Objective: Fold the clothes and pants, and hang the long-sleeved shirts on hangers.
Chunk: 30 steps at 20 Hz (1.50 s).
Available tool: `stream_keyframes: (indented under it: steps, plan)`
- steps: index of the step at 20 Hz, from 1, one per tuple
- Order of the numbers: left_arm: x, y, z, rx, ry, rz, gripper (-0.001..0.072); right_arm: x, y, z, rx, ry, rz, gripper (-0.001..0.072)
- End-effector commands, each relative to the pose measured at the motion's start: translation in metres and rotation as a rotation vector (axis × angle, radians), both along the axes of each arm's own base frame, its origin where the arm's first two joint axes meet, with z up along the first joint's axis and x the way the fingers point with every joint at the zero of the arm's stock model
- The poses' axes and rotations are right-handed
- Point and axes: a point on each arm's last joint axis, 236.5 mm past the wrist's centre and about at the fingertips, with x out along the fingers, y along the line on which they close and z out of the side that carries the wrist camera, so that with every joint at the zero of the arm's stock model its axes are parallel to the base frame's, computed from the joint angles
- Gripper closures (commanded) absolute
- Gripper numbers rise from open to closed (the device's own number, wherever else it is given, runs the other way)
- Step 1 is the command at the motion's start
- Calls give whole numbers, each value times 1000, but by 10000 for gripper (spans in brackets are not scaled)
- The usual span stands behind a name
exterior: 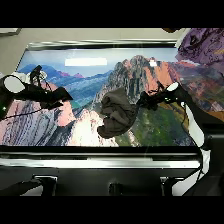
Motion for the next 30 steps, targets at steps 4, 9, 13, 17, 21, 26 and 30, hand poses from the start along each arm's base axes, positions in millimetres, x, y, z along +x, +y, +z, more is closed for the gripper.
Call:
stream_keyframes:
  steps: [4,9,13,17,21,26,30]
  plan:
    - [-17,12,-24,25,61,15,99,-6,5,-6,-8,19,23,675]
    - [-91,-47,-92,-189,163,-75,104,-11,1,7,-39,4,56,675]
    - [-117,-91,-131,-218,178,-115,113,-25,2,14,-34,38,91,675]
    - [-114,-123,-152,-218,158,-110,115,-38,5,16,-20,84,122,675]
    - [-107,-127,-166,-225,161,-80,121,-42,6,18,-15,98,127,675]
    - [-91,-134,-168,-218,140,-104,168,-33,3,30,-33,43,113,675]
    - [-78,-142,-160,-229,120,-130,686,-32,-1,41,-56,13,117,675]
